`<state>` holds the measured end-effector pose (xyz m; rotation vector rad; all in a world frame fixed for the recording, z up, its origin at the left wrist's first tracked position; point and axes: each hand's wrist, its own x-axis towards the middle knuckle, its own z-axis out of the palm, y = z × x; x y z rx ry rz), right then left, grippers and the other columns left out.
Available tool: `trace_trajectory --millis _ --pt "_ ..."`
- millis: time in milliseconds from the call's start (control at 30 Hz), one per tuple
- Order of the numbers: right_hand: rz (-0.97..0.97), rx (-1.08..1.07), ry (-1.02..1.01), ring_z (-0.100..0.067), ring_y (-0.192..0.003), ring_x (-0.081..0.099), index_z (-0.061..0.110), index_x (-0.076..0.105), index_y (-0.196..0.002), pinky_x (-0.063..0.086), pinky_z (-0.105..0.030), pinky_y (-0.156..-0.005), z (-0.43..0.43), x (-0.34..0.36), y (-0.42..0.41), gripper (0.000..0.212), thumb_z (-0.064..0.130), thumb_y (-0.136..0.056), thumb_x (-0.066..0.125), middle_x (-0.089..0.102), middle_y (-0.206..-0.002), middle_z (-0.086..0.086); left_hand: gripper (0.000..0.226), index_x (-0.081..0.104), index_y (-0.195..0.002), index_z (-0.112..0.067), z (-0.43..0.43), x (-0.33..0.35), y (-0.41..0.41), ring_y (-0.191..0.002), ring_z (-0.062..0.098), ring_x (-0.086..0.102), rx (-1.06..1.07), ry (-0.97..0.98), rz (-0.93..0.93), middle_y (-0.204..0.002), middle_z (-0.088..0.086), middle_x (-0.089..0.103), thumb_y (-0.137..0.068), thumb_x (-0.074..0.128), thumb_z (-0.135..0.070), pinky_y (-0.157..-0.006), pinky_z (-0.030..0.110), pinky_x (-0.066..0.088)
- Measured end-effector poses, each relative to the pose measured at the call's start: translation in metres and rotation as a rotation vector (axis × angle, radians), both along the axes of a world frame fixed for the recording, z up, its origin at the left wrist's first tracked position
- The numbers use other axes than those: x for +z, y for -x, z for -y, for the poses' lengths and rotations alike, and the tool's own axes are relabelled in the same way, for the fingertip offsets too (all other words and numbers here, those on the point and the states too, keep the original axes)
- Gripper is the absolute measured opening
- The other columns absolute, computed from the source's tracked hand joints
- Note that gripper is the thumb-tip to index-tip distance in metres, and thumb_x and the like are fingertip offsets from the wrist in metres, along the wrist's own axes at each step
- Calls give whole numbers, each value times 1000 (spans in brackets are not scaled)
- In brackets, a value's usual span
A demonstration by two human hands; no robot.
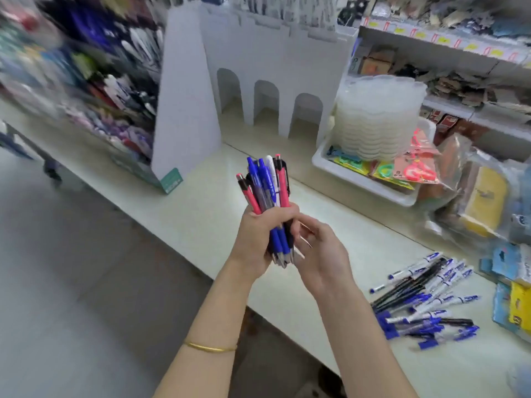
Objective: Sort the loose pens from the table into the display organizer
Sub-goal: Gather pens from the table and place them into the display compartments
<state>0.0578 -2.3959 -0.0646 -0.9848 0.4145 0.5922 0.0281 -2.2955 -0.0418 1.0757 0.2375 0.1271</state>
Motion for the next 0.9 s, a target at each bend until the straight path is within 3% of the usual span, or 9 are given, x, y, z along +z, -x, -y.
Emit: trace_trajectory --millis 67,133,300,433,533,600,700,767,900 --pt "127 36 61 -15 -70 64 4 63 -107 54 -33 -70 -39 17 7 21 15 -93 53 68 -80 -5 20 71 -64 -20 -43 4 15 -49 18 49 -31 32 4 -63 11 51 -74 58 -9 -50 27 45" --pt "255 69 106 -19 -68 60 4 63 -103 49 -32 -60 -86 33 15 17 14 -95 51 65 -80 -8 14 71 -72 -14 -91 7 29 -48 17 50 -49 48 2 -65 11 54 -74 58 -8 -49 27 46" --pt "533 196 199 -17 -71 55 8 68 -99 49 -30 -67 -218 60 37 23 18 -96 48 61 -85 -8 13 62 -87 -7 -224 19 65 -50 16 52 -46 -22 -28 -68 11 51 -74 61 -9 -49 26 47" --pt "659 280 250 -13 -67 50 6 68 -100 43 -22 -58 -292 73 47 27 27 -96 51 59 -78 -2 18 59 -89 -4 -305 33 80 -49 17 52 -27 -87 -63 -62 7 54 -72 63 -10 -48 26 46" --pt "749 303 336 -5 -61 52 19 68 -100 42 -16 -53 -334 79 42 17 30 -92 59 60 -73 7 22 58 -87 0 -346 38 76 -47 17 53 -23 -127 -89 -57 7 55 -68 65 -9 -47 25 46" --pt "809 284 391 -4 -58 53 28 65 -98 42 -19 -50 -357 81 32 9 26 -89 63 61 -74 7 20 59 -83 0 -368 38 66 -47 17 53 -35 -142 -89 -57 6 56 -66 66 -9 -46 24 45" --pt "874 287 429 -9 -54 54 36 61 -99 46 -27 -46 -385 81 11 20 19 -89 65 62 -79 -6 14 64 -81 -3 -398 39 47 -50 17 56 -86 -132 -78 -64 8 62 -69 65 -8 -48 25 47" --pt "891 301 421 -15 -56 57 32 61 -108 51 -32 -52 -403 83 -5 24 17 -89 64 64 -84 -15 14 66 -86 -5 -421 39 30 -53 17 58 -132 -147 -64 -72 10 64 -72 63 -9 -50 25 48" --pt "918 291 410 -36 -71 63 20 63 -116 56 -41 -61 -438 86 -45 27 13 -90 62 67 -89 -18 25 67 -97 -6 -468 45 -8 -61 18 63 -166 -159 -77 -81 10 66 -74 64 -12 -56 26 52"
